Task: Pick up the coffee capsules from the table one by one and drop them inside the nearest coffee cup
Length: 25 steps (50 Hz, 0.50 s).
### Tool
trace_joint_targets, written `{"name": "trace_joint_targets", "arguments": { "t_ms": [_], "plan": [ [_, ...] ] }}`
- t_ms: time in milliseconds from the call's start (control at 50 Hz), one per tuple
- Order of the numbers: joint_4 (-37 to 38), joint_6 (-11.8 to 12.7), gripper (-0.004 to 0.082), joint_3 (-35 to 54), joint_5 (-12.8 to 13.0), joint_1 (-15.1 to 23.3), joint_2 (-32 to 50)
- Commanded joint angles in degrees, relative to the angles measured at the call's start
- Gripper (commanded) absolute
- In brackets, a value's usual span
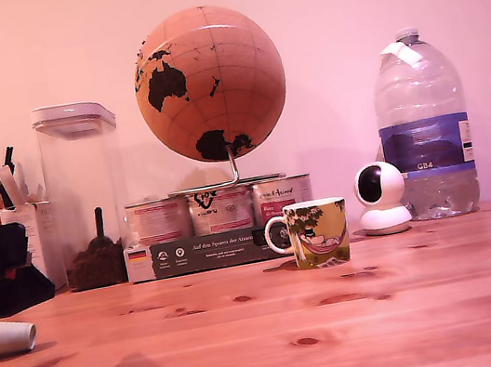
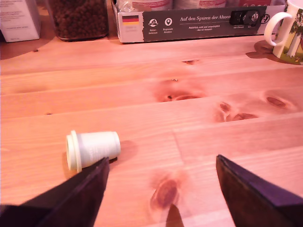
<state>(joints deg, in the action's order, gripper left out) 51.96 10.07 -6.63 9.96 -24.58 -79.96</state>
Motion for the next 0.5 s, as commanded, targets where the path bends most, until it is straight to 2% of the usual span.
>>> {"name": "trace_joint_targets", "arguments": {
  "t_ms": [0,320,480],
  "plan": [
    [-1.4,0.5,0.0624,0.6,-0.5,0.1,0.4],
    [-1.2,0.6,0.0624,0.9,-0.4,0.0,0.5],
    [1.6,0.9,0.0625,2.2,-0.4,0.0,0.6]
  ]
}}
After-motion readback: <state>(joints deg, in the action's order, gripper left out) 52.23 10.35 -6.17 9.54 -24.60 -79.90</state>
